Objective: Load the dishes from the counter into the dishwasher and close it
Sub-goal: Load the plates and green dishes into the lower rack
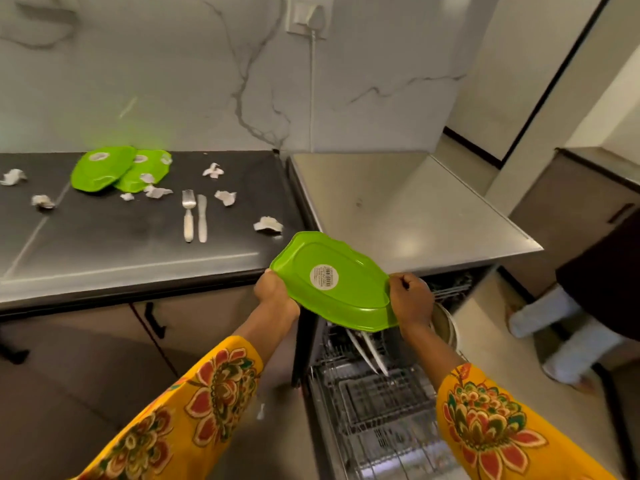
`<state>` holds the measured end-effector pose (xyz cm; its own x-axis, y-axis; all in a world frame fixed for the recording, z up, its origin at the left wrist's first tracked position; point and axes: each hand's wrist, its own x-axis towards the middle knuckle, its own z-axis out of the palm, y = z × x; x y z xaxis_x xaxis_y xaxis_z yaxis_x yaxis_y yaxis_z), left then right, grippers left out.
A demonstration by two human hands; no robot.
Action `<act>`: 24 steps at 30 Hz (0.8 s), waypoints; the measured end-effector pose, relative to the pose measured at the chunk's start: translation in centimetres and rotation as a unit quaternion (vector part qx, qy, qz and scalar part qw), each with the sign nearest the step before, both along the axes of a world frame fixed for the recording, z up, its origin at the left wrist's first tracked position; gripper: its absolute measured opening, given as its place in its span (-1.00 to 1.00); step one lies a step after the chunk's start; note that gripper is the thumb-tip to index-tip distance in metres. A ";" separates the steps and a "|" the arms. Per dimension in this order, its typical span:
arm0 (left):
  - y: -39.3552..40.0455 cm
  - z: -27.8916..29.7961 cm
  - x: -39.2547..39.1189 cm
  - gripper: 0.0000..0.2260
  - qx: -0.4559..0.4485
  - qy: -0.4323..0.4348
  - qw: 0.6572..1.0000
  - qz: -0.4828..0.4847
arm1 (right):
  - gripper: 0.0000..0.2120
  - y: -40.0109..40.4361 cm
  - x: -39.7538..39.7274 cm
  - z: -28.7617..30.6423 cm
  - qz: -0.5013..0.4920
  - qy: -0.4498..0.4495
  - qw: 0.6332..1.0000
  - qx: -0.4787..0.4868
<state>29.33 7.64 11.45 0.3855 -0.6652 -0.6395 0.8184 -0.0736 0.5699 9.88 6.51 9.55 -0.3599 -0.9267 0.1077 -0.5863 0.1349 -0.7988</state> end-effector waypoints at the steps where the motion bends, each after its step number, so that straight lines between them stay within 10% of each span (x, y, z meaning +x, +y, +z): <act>1: 0.0 -0.2 -1.5 -0.78 0.004 -0.002 1.000 -0.008 | -0.79 0.2 -1.6 -0.2 0.000 0.006 1.000 0.005; 13: 1.6 -3.3 -17.0 -0.83 0.072 -0.042 0.988 -0.131 | -0.80 4.0 -16.0 -4.2 0.042 0.058 0.995 0.076; 24: 2.3 -8.0 -24.4 -0.67 0.117 -0.061 0.963 -0.236 | -0.33 6.4 -18.6 -10.9 0.166 0.049 0.961 0.217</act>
